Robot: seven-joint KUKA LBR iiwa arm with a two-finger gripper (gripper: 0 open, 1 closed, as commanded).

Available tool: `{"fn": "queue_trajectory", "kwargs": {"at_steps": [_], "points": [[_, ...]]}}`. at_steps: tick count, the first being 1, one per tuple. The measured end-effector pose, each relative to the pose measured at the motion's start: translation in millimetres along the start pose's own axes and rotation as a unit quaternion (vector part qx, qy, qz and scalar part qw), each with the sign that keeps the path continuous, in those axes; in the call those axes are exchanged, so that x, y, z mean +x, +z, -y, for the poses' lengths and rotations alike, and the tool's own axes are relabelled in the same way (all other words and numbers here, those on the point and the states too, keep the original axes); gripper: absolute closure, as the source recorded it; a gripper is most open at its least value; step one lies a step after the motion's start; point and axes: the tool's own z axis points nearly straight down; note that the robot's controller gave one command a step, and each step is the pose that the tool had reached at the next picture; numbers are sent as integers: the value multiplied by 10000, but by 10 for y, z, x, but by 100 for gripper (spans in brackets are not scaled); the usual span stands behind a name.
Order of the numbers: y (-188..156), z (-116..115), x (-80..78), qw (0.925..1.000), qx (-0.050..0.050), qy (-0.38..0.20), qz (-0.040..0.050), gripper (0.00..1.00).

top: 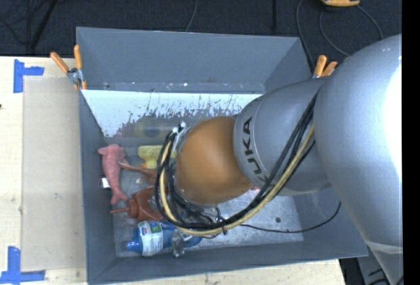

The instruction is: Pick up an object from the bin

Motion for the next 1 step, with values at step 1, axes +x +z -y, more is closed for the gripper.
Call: {"fn": "queue_trajectory", "kwargs": {"at_steps": [1], "points": [[29, 7, 65, 9999, -29, -97, -72, 100]]}}
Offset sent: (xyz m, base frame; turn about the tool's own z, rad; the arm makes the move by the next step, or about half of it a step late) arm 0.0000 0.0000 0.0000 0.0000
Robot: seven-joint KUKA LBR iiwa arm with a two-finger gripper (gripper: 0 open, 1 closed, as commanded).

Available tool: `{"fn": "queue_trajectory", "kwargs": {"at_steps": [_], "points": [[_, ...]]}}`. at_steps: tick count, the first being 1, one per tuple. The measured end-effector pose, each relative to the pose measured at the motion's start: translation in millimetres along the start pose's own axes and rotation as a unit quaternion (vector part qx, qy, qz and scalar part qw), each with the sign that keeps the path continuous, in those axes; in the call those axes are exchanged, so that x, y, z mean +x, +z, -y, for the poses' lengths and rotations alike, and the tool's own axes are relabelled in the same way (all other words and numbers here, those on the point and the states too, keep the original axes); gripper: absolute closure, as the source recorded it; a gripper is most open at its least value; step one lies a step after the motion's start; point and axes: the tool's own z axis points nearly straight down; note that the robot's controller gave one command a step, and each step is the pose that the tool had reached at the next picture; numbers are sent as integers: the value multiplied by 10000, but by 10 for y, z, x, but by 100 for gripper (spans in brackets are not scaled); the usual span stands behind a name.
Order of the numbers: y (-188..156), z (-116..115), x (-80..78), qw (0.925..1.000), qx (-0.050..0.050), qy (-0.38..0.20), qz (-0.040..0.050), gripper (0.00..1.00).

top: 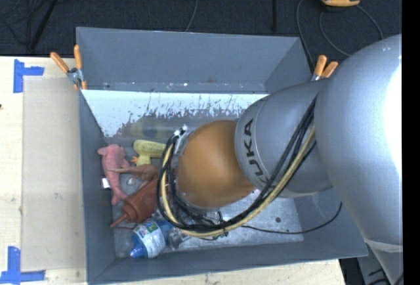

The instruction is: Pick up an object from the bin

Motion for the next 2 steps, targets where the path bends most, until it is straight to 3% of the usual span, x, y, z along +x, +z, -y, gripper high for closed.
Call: {"fn": "queue_trajectory", "kwargs": {"at_steps": [2], "points": [[-7, 0, -2, 10000, -1, 6, -6, 100]]}}
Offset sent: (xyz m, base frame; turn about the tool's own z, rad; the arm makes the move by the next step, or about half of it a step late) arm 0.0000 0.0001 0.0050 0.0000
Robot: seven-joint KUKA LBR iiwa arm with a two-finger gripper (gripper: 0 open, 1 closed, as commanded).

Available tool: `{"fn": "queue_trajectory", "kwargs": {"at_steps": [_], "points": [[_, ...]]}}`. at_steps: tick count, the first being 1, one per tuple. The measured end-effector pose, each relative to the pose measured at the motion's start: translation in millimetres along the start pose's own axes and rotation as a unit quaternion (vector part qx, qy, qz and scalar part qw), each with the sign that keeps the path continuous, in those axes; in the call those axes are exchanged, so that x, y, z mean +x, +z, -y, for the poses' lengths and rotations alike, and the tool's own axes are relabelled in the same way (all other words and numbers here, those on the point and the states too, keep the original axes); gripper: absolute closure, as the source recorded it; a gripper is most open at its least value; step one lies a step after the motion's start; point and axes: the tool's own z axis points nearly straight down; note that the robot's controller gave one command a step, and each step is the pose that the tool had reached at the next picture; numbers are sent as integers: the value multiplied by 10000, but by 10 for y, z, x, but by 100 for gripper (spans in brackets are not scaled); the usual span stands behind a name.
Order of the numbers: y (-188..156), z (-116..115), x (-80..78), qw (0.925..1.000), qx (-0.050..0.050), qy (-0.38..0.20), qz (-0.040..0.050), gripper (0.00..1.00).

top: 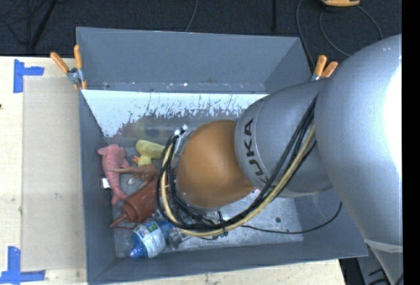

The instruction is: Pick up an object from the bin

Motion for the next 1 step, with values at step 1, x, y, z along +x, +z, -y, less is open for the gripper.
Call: {"fn": "queue_trajectory", "kwargs": {"at_steps": [1], "points": [[-21, 0, 6, 10000, 0, 6, -22, 100]]}}
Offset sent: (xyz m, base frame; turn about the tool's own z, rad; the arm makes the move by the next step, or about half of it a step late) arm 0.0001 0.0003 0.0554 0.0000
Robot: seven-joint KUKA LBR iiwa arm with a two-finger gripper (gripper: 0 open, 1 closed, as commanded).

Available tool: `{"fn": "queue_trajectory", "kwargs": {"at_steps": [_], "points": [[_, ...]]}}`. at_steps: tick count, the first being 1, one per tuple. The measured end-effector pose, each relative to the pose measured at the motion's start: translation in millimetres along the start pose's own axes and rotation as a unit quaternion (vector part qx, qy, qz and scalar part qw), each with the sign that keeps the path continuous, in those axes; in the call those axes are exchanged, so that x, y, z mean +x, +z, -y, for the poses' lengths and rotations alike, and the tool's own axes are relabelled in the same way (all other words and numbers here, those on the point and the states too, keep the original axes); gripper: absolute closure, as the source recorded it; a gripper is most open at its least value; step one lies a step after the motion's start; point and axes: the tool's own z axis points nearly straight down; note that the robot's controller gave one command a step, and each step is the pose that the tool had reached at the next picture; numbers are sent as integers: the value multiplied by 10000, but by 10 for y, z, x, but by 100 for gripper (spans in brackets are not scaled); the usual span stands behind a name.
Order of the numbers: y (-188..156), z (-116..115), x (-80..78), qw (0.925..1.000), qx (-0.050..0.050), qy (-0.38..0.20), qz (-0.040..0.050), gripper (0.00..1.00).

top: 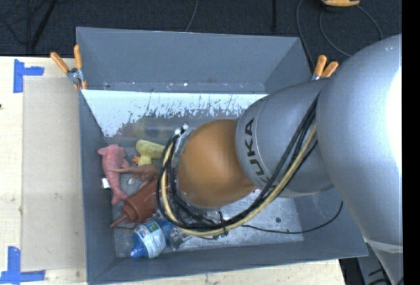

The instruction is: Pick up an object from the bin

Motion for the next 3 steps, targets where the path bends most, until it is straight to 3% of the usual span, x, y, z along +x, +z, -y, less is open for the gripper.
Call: {"fn": "queue_trajectory", "kwargs": {"at_steps": [1, 3], "points": [[-79, 0, 18, 10000, 2, 3, -52, 100], [-290, -5, 1, 10000, 2, 4, -38, 100]]}}
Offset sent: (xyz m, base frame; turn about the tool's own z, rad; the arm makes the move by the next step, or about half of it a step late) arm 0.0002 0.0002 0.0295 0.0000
